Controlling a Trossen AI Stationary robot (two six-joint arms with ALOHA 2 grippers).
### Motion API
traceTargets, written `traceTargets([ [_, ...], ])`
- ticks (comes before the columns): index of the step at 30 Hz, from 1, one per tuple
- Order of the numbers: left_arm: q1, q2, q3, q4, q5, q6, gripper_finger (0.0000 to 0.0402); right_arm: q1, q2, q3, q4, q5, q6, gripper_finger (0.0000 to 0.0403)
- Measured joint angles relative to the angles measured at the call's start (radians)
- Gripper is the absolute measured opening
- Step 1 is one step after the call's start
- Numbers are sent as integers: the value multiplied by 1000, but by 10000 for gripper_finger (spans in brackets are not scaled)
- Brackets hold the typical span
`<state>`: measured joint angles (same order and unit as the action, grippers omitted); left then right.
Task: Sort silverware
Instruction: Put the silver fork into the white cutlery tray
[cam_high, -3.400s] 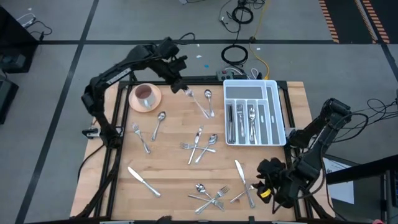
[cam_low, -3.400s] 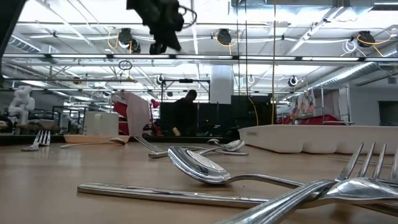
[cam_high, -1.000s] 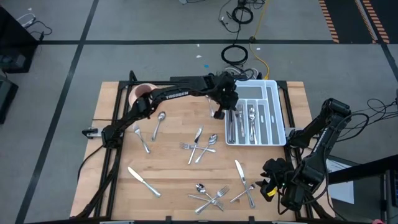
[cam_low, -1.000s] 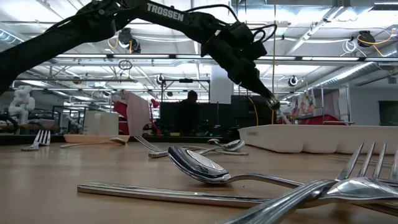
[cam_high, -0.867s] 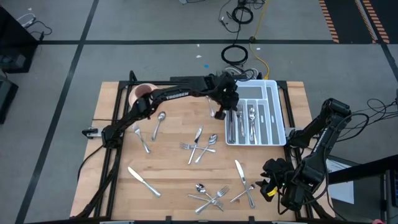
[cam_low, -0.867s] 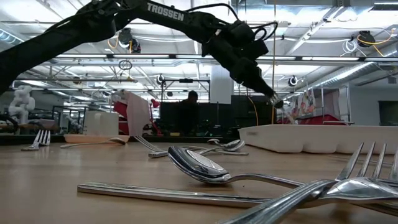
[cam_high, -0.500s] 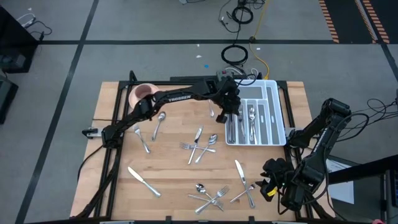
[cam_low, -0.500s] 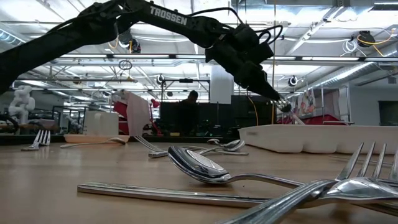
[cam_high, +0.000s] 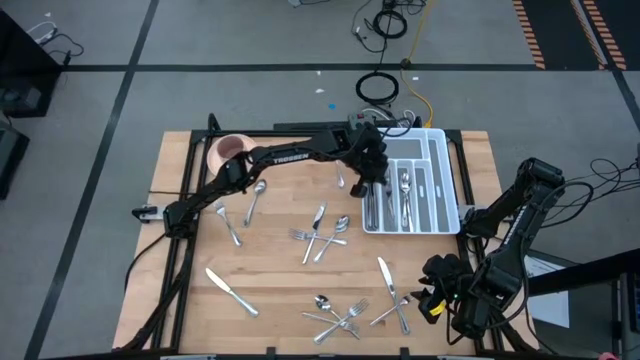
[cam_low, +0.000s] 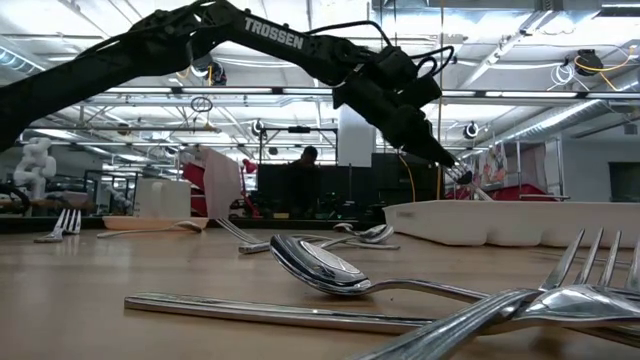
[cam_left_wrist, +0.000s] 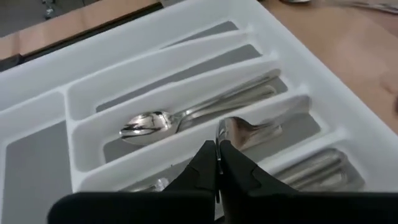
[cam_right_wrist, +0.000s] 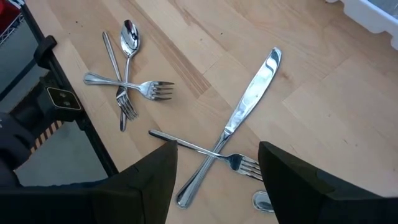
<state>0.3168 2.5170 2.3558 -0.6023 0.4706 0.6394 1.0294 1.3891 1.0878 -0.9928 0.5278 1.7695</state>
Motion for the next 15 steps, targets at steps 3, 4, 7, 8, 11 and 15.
traceTargets([
  [3,3,1,0,11,-11,-7,22,0,0,0,0,0,0,217],
  [4,4,1,0,12,-22,-9,25,0,0,0,0,0,0,217],
  [7,4,1,0,10,-73,-5,30,0,0,0,0,0,-1,217],
  [8,5,1,0,10,-79,-5,31,0,0,0,0,0,-2,217],
  [11,8,1,0,10,-80,-6,33,0,0,0,0,0,-4,217],
  [15,9,1,0,7,-87,-6,34,0,0,0,0,0,-4,217],
])
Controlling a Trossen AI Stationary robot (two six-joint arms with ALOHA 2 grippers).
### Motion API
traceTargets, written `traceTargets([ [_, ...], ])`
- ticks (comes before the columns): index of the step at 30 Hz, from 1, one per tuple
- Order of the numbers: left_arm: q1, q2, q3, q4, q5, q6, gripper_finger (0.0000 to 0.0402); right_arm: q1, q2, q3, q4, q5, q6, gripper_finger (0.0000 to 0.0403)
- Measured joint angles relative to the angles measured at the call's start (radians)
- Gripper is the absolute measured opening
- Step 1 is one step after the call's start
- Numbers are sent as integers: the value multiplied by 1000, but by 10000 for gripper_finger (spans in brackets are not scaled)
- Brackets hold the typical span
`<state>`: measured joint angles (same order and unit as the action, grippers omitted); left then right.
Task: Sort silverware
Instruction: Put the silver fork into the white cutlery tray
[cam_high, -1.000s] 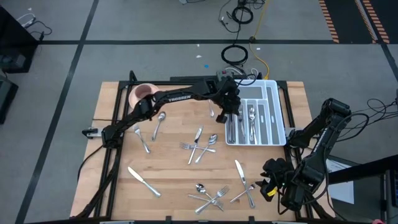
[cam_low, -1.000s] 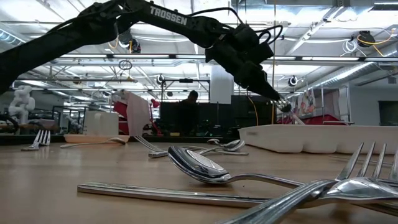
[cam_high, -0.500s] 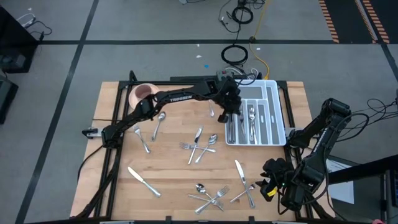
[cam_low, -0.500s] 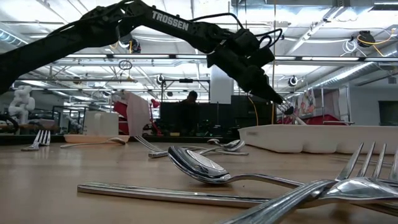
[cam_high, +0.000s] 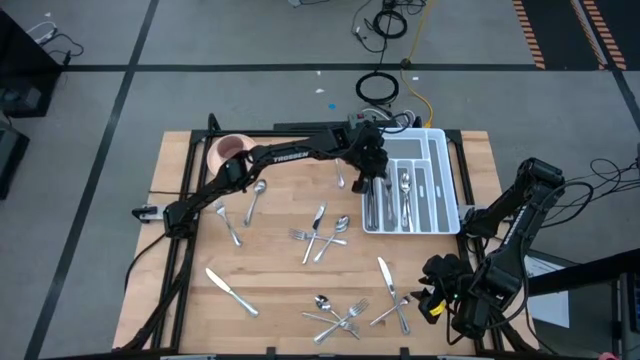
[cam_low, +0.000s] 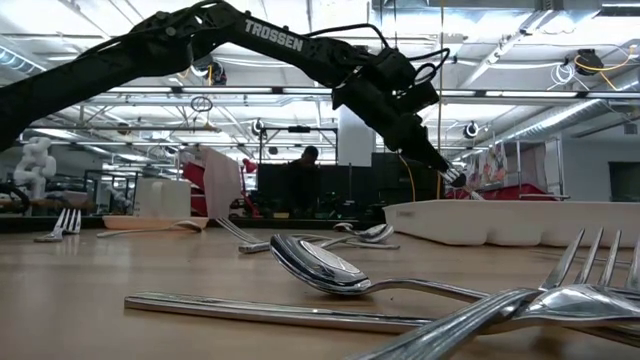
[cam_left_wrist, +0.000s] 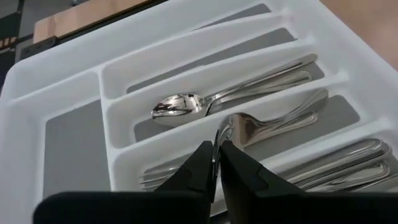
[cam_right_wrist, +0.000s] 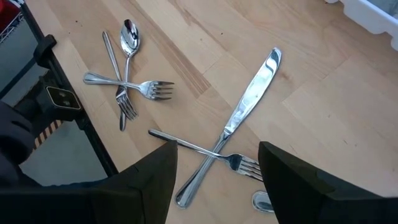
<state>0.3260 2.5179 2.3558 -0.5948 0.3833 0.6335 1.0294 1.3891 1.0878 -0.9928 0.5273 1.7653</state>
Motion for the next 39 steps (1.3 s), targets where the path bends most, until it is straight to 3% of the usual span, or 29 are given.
traceTargets([
  [12,3,0,0,-157,-43,1,36,0,0,0,0,0,0,217],
  [26,3,-1,0,-56,-98,1,93,0,0,0,0,0,3,217],
  [29,-1,-7,0,-25,-166,-5,94,0,0,0,0,-1,3,217],
  [32,-7,-40,-1,-69,-264,-99,94,0,0,0,-2,-2,3,217],
  [39,-1,-167,0,-304,-275,-552,94,-1,0,0,-30,-1,17,217],
])
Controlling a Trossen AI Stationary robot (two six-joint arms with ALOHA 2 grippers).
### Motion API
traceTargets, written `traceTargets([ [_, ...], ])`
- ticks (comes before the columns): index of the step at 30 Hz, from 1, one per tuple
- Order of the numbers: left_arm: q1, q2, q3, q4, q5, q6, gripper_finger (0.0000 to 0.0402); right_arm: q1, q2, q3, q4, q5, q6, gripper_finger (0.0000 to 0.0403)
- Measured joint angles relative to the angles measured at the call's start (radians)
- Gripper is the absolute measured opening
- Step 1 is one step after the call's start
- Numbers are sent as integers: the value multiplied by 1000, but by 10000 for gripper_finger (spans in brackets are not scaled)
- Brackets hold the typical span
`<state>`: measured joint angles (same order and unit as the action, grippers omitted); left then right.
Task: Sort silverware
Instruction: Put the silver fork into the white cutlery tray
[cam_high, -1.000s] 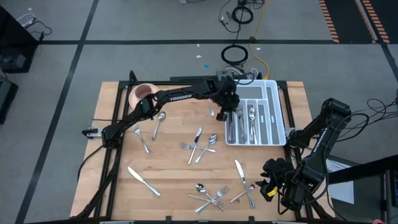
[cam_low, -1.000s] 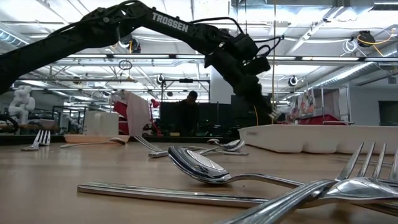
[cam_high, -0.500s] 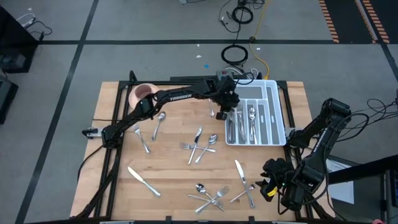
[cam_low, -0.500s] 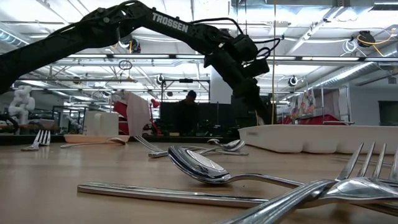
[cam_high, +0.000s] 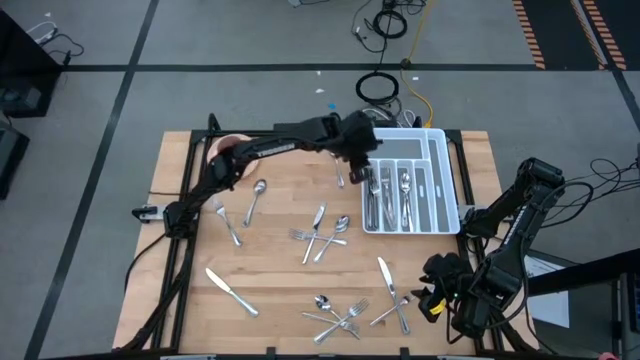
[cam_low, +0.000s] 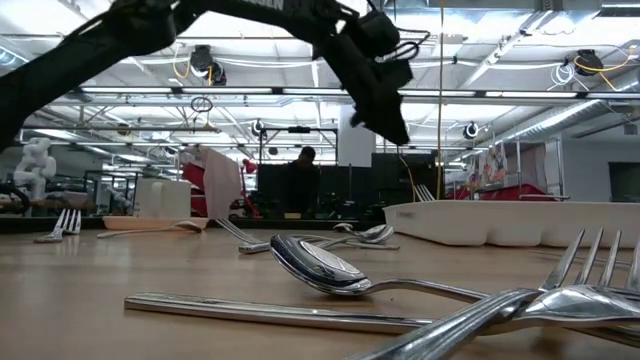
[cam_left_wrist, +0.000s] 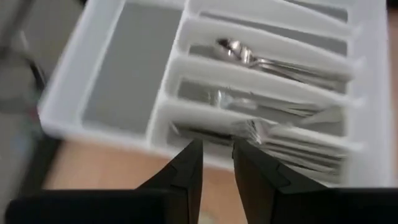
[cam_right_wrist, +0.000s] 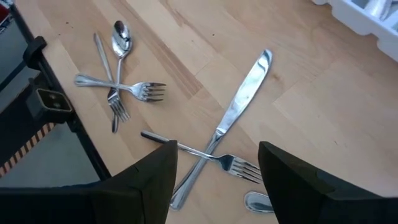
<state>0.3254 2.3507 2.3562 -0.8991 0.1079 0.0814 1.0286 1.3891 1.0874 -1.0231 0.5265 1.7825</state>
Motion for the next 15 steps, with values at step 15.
traceTargets([
  [15,1,88,-5,-142,94,-225,93,-1,-1,0,-18,51,13,217],
])
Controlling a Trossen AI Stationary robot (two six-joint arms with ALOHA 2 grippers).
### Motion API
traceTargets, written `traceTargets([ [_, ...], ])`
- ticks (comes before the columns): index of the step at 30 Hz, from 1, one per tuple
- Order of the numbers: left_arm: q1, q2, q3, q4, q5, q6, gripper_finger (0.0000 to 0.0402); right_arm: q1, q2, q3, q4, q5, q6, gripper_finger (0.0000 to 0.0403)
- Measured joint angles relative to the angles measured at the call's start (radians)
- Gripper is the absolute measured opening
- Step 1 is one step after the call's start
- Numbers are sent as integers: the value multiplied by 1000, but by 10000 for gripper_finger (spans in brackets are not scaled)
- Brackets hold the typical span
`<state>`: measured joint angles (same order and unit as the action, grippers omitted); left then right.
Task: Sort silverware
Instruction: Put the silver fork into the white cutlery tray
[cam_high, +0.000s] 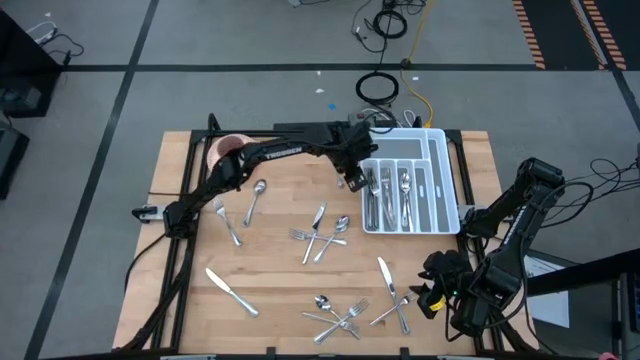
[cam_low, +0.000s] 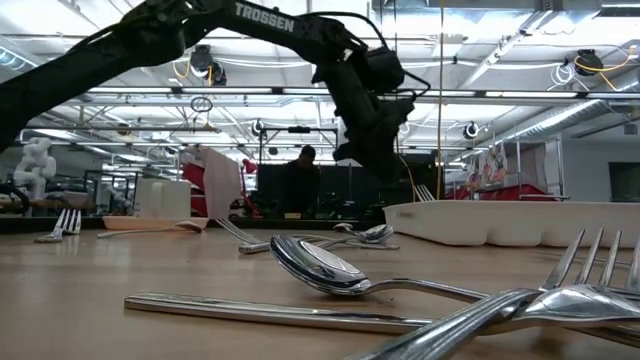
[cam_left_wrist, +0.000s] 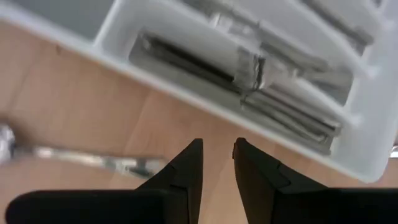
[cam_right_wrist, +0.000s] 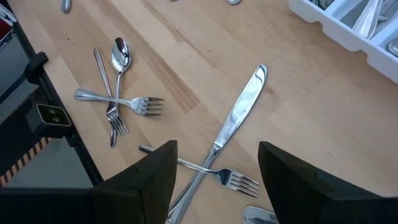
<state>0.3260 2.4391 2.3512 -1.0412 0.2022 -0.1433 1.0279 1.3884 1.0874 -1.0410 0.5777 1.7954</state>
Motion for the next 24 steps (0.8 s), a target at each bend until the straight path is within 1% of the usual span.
traceTargets([
  [2,-4,6,0,-16,0,-1,93,0,0,0,2,-1,0,217],
  [5,-15,14,0,5,-3,0,93,0,0,0,4,-2,4,217],
  [9,-32,13,2,73,-13,9,93,0,0,0,10,-2,18,217],
  [15,-50,22,3,172,-58,78,93,0,0,0,14,-2,18,217],
  [24,-51,63,1,134,-61,72,93,0,1,0,40,-3,18,217],
])
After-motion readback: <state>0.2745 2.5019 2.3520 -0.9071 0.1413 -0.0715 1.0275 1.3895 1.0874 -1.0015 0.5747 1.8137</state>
